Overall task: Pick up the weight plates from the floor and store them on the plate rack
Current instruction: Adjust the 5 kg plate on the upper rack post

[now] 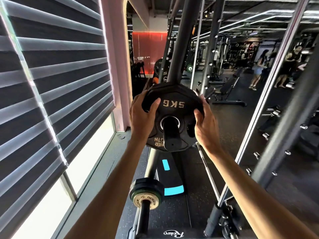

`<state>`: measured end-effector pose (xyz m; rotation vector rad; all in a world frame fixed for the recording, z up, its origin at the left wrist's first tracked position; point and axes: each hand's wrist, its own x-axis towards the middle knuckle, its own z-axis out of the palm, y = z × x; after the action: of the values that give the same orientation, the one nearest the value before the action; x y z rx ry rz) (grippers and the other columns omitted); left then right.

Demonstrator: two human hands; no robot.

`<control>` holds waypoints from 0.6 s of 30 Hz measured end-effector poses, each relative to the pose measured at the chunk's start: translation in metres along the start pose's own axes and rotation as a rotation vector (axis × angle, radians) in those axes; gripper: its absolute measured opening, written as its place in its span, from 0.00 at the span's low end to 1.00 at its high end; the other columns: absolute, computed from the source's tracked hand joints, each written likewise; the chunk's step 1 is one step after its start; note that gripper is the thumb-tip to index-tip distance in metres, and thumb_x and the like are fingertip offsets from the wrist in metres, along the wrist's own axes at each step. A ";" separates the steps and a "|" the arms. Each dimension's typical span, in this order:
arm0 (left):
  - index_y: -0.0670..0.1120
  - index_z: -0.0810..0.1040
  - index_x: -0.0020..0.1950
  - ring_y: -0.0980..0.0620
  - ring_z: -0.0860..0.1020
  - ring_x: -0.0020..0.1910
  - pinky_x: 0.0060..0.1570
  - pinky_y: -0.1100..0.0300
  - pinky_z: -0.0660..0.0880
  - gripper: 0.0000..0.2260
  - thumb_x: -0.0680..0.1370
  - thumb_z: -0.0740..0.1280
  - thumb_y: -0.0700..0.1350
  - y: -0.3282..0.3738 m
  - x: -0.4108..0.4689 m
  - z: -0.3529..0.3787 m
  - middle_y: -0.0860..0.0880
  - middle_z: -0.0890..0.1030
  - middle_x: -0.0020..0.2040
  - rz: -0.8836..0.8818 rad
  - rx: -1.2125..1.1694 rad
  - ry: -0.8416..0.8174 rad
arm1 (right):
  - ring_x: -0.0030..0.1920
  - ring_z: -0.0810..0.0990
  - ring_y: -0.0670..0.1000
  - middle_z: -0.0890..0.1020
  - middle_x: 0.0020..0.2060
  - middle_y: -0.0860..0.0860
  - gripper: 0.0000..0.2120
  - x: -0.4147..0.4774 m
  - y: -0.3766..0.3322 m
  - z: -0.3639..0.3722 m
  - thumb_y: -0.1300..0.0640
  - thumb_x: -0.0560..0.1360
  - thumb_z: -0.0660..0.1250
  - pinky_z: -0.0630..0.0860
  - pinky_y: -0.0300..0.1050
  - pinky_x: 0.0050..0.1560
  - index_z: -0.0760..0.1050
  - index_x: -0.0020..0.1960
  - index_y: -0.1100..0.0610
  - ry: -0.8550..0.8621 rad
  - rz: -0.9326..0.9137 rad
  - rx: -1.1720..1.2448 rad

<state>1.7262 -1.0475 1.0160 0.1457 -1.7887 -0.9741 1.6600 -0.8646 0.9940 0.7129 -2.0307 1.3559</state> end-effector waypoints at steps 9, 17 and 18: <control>0.45 0.76 0.68 0.59 0.74 0.57 0.53 0.82 0.65 0.18 0.80 0.68 0.49 -0.009 0.003 -0.001 0.47 0.79 0.60 0.088 0.016 -0.018 | 0.67 0.75 0.52 0.76 0.67 0.55 0.20 0.003 -0.002 0.004 0.60 0.83 0.58 0.70 0.41 0.68 0.65 0.75 0.60 0.028 -0.050 0.015; 0.46 0.76 0.69 0.56 0.72 0.57 0.53 0.81 0.64 0.20 0.79 0.69 0.51 -0.007 0.009 0.001 0.48 0.76 0.56 0.106 0.019 -0.049 | 0.58 0.80 0.57 0.81 0.59 0.56 0.19 -0.004 0.010 0.011 0.55 0.84 0.57 0.77 0.57 0.59 0.67 0.73 0.60 0.093 -0.026 0.015; 0.46 0.76 0.69 0.56 0.72 0.57 0.54 0.81 0.64 0.20 0.79 0.69 0.50 -0.008 0.009 0.002 0.48 0.76 0.57 0.115 0.015 -0.053 | 0.58 0.80 0.57 0.81 0.59 0.56 0.19 -0.004 0.010 0.010 0.54 0.84 0.57 0.77 0.56 0.59 0.68 0.72 0.60 0.089 -0.025 0.007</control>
<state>1.7176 -1.0570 1.0169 0.0263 -1.8319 -0.8901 1.6538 -0.8703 0.9820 0.6675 -1.9423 1.3573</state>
